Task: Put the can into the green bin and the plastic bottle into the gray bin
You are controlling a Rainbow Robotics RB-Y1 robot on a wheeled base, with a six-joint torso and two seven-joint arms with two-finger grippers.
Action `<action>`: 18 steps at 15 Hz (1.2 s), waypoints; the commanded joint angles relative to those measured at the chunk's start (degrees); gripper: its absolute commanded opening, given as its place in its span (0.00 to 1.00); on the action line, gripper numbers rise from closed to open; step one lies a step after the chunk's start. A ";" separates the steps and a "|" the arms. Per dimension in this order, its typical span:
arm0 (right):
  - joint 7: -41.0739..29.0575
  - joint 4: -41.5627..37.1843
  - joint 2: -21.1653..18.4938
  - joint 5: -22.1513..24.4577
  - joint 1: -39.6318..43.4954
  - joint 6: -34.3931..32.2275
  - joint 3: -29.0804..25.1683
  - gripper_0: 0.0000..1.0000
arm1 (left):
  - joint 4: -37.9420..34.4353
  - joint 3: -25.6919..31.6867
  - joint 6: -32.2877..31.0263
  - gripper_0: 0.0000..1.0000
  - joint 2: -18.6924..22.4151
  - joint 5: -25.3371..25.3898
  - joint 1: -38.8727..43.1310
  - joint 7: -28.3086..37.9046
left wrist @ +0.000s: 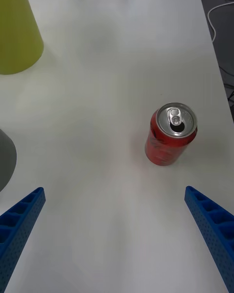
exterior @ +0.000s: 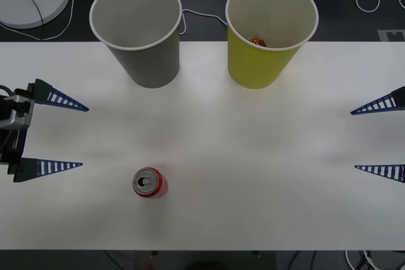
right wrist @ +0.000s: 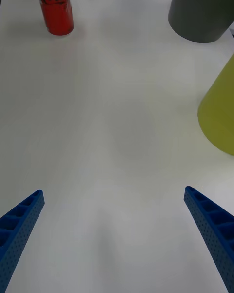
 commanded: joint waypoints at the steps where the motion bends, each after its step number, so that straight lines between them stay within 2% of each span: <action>1: 0.00 0.00 0.00 0.00 0.00 0.00 0.00 1.00 | 0.00 0.00 0.00 1.00 0.00 0.00 0.00 0.00; 10: 0.00 0.00 0.00 0.00 0.00 0.00 0.00 1.00 | 3.52 -2.46 0.00 1.00 -0.53 1.41 0.35 -1.41; 18: 0.00 0.00 0.00 0.00 0.00 0.00 0.00 1.00 | 18.72 -7.56 0.00 1.00 -0.53 6.50 -0.18 -18.98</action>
